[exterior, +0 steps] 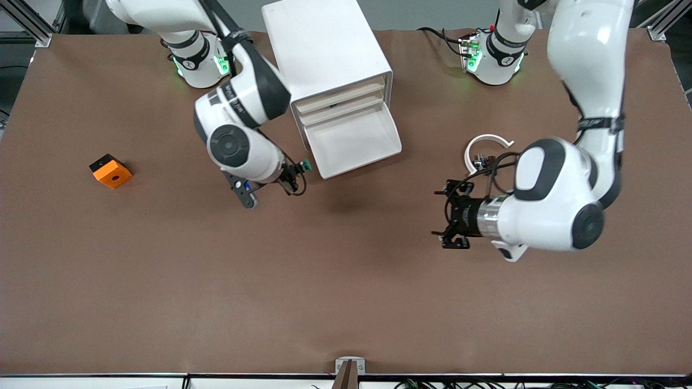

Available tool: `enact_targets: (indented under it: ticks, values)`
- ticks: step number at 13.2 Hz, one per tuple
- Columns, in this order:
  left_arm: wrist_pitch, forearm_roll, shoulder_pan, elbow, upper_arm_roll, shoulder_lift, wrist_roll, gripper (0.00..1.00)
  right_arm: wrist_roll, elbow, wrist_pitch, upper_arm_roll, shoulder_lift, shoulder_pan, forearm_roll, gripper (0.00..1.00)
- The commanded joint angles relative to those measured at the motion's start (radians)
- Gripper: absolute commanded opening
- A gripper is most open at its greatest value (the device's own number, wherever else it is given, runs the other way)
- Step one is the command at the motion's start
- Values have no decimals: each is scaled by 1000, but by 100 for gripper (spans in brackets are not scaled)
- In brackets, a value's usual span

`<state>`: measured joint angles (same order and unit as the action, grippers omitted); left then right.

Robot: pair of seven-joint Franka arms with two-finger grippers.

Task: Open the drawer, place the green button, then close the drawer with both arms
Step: 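Carry the button over the drawer while the left gripper withdraws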

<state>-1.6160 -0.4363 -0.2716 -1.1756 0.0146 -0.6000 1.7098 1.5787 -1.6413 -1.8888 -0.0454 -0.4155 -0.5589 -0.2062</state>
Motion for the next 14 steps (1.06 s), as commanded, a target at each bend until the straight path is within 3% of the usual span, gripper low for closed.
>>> enact_targets:
  ticks: [1, 4, 7, 14]
  values:
    - [13, 120, 2, -35, -10, 60, -134, 100, 159, -14, -74, 10, 1, -88, -16, 7]
    - [14, 215, -1, -36, -5, 66, -272, 100, 251, -75, -199, 10, -2, -163, -16, 6]
    - [15, 312, -14, -36, -4, 63, -355, 100, 283, -116, -213, 10, -2, -190, -16, 6]
    - [13, 341, 2, -79, -5, 23, -437, 100, 284, -123, -274, 10, -66, -268, -15, 7]
